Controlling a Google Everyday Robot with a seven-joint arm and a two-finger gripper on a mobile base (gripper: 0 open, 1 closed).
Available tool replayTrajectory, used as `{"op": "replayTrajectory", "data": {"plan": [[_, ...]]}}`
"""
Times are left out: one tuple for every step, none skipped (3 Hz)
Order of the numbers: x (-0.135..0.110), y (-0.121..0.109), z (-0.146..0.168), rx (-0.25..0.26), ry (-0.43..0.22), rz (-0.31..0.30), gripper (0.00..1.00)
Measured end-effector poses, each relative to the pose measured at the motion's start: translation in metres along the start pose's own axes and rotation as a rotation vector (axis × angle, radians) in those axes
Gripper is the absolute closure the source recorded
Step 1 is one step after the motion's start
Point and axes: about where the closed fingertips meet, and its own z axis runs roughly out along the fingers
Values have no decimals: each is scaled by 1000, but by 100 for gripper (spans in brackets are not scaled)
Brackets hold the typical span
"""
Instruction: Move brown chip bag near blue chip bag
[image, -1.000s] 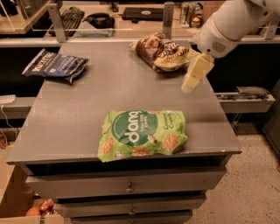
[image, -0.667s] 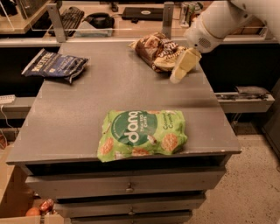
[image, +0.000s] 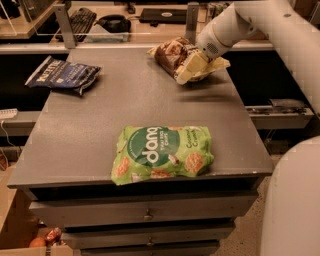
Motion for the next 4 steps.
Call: {"op": "replayTrajectory", "data": {"plan": [[6, -12, 22, 18, -14, 12, 0], [14, -21, 34, 36, -15, 5, 11], [10, -24, 32, 45, -37, -24, 34], [-4, -17, 28, 43, -61, -68, 57]]}}
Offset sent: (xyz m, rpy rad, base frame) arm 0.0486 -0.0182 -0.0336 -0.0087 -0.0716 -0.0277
